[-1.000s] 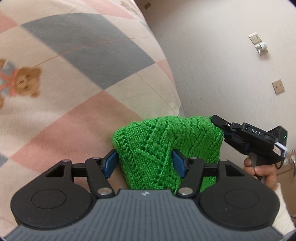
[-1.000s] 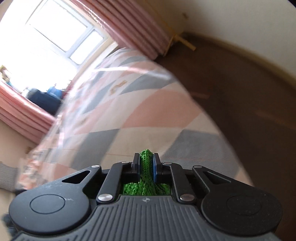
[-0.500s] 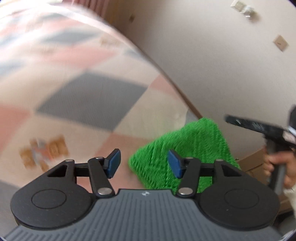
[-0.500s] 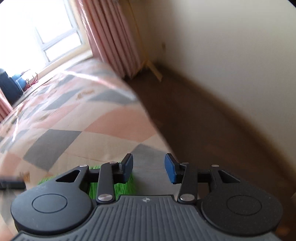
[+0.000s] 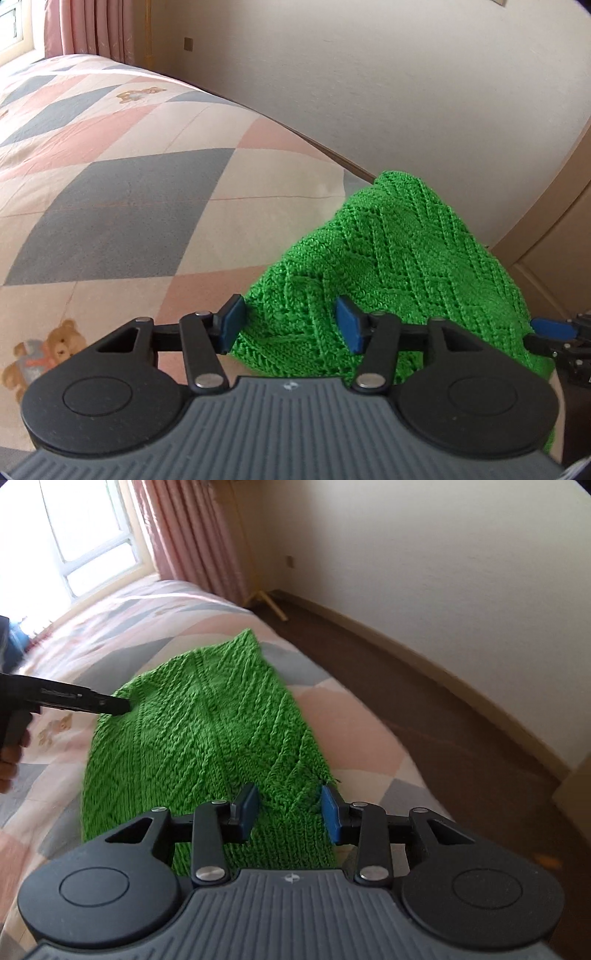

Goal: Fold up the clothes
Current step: 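Lower the folded end onto the vest and open both grippers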

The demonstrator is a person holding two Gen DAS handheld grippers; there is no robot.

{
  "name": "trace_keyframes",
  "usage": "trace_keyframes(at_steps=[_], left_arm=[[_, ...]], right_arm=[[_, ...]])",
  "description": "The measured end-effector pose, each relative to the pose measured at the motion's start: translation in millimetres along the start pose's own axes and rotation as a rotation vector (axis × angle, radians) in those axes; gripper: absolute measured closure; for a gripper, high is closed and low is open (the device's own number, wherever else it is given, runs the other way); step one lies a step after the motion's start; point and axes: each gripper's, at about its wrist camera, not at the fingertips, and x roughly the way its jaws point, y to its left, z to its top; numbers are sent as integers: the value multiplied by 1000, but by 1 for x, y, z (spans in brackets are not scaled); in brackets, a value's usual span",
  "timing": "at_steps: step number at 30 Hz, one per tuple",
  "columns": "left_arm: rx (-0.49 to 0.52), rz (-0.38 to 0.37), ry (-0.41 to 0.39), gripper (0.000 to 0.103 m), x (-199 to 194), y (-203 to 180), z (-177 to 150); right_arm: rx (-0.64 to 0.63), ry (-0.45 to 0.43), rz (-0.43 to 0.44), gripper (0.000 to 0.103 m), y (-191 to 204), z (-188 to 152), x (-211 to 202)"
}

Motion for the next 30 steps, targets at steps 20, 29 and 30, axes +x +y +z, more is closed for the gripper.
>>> trace_keyframes(at_steps=[20,29,30], left_arm=[[253,5,37,62,-9,-43,-27],[190,59,59,15,-122,-65,-37],[176,63,67,14,-138,-67,-39]], right_arm=[[-57,26,-144,68,102,-54,-9],[238,69,-110,41,113,-53,-105],[264,72,-110,39,115,-55,-119]])
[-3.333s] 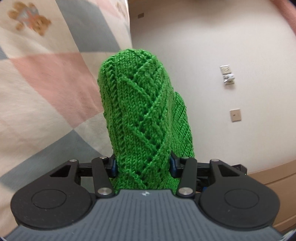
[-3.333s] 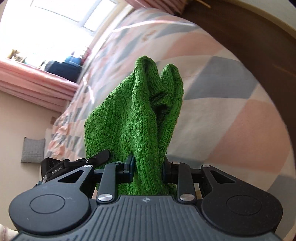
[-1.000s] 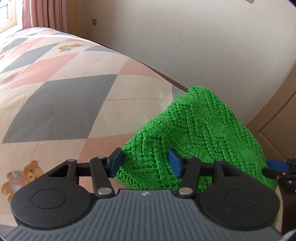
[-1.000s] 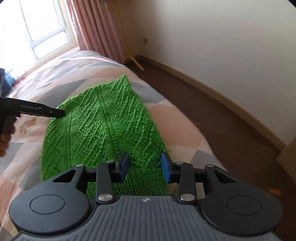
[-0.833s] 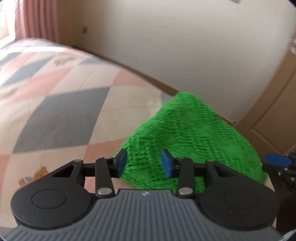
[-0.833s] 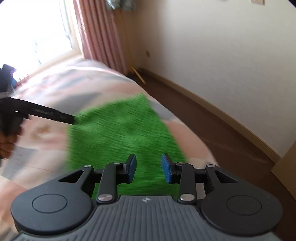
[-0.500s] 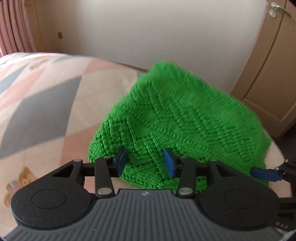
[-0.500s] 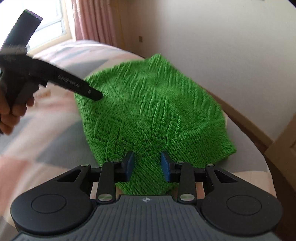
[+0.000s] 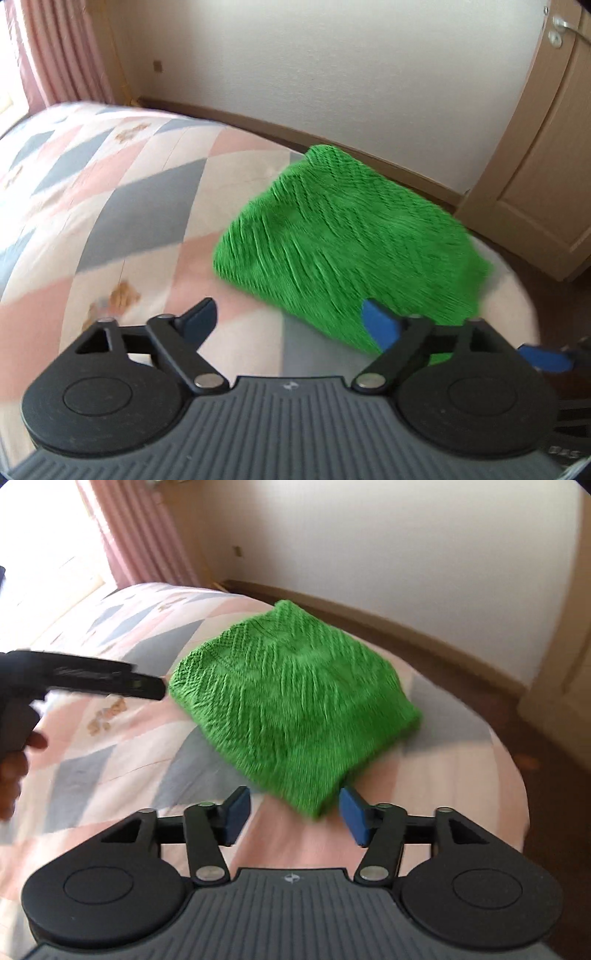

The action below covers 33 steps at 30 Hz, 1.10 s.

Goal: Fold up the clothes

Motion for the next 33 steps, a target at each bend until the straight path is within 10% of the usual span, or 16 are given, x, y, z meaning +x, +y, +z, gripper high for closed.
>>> trace_keyframes(at_steps=[8,19,33], left_arm=[[-86,7,65,1,-105,-12,-29],[-42,165,55,1,-194,-35,-65],[-14,168,-29,1,-256,-34,-72]], right_arm=[[85,4,11,11,18,-10,-87],[91,11,6,5,51,-24,-159],[-38,-28,-172,2,92,-34,-198]])
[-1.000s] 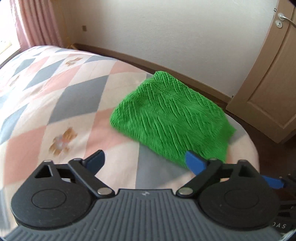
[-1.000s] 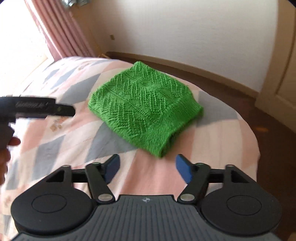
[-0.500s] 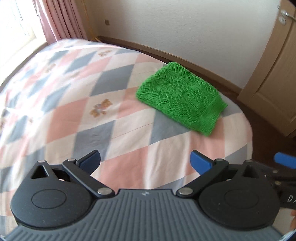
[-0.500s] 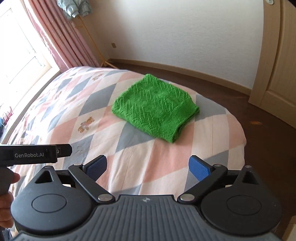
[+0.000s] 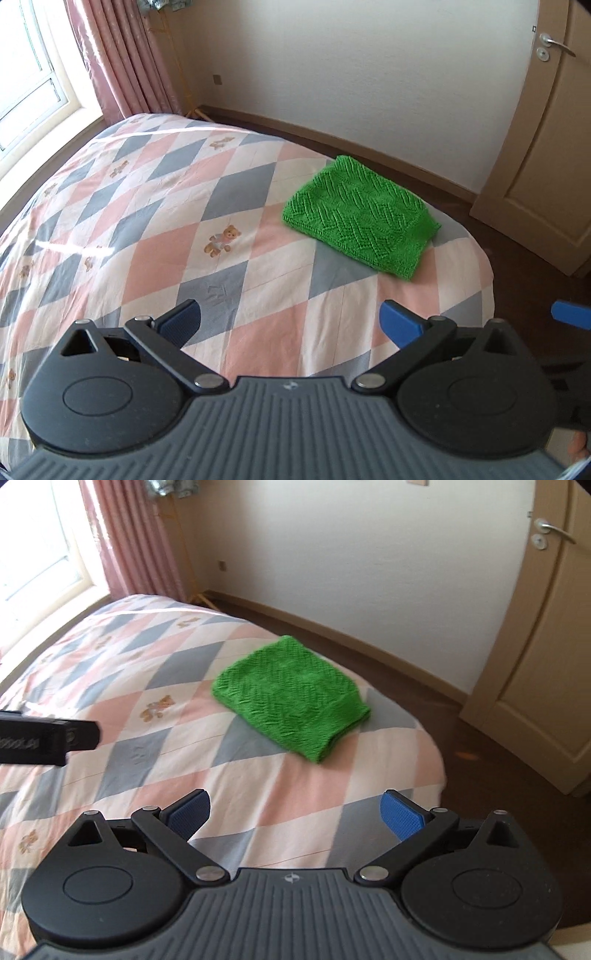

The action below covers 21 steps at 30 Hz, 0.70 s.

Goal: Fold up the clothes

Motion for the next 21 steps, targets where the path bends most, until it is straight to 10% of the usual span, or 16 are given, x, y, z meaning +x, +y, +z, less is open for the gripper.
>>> trace_keyframes(at_steps=[21], left_arm=[[-94,-3,149,1,36,12,15]], right_arm=[[74,125,37,2,-5,37,39]])
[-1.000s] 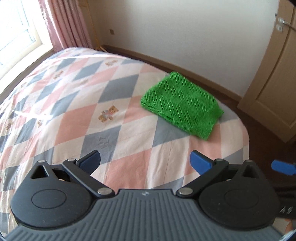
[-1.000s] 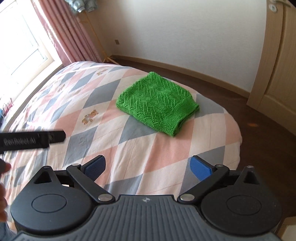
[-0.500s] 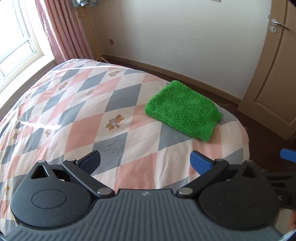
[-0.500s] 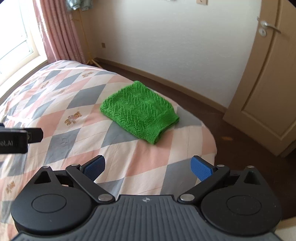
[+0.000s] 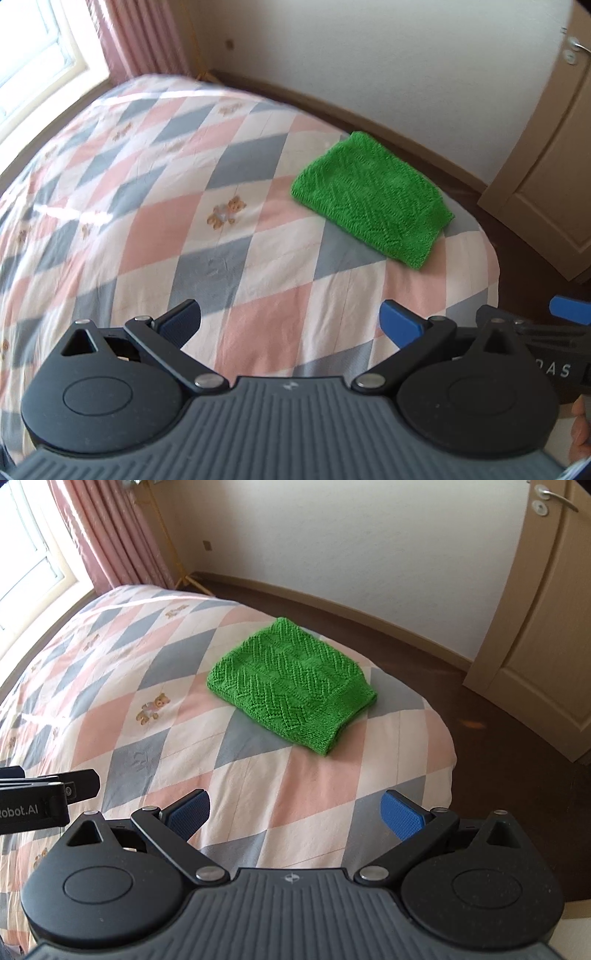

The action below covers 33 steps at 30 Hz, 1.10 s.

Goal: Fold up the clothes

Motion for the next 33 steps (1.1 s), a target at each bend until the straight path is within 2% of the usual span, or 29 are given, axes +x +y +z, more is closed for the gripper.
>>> trace_keyframes(at_steps=[4,21,33], left_arm=[[-40,-5,18,1,12,0,11],[-15,10,89,1,67,-32,68],[-27,35,128,1,89,-30,84]], right_arm=[[-27,27,4,1,-2,11,15],[-37,127,15,1,-32,67,70],[-41,173,7,0,-34,80,93]])
